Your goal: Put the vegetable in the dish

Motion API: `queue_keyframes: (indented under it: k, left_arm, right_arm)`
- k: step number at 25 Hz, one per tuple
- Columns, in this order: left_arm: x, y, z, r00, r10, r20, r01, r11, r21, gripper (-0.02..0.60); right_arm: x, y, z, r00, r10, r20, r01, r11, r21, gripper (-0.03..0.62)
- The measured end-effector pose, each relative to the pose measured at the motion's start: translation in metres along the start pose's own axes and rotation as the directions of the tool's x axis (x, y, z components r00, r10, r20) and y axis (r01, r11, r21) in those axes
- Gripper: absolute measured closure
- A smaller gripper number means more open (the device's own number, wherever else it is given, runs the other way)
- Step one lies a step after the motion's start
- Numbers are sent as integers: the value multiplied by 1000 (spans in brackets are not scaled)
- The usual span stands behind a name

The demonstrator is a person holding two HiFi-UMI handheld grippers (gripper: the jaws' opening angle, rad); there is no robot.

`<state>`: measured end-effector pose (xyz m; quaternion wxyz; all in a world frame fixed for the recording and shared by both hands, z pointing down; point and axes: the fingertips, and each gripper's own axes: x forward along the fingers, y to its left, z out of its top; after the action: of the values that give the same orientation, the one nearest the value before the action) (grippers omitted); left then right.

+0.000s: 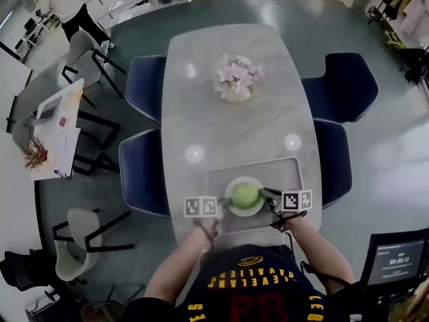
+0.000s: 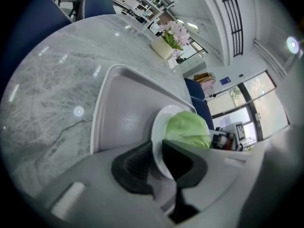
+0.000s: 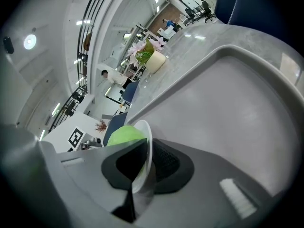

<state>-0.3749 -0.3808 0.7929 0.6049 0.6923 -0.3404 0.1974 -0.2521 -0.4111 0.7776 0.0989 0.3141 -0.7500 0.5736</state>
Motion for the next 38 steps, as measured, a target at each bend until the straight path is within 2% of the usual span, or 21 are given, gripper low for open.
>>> queue_keyframes:
  k: [7,15,17,21,25,31,34,38]
  left_arm:
    - [1,0,-6,999,37,-39,-35,998,44,520]
    - [4,2,-6,991,118,-66,-111,990,92,512]
    - [6,3,-5,987,140,-73,-131,985,116,511]
    - [10,2,1,978,195,-79,-176,964,202,504]
    - [12,4,2,973,217,-74,-196,954,225,500]
    - [3,7,15,958,287,-3,-272,911,311,506]
    - [0,5,24,957,286,40,-284,905,318,522]
    - [-12,-2,33,959,257,120,-282,909,308,554]
  right_arm:
    - [-1,-3,-9,999,-38,-35,38,999,-16,553]
    - [2,-9,-8,995,-88,-44,88,996,3,548]
    - [2,-14,-7,991,-121,-48,121,993,-16,546]
    - [3,-19,0,977,-207,-43,200,971,-127,546]
    - [2,-22,2,975,-221,-33,215,969,-126,546]
    - [-1,-23,7,972,-235,5,232,959,-164,549]
    - [-3,-24,10,971,-237,29,239,956,-173,557]
    - [-9,-23,16,967,-246,69,255,945,-206,584]
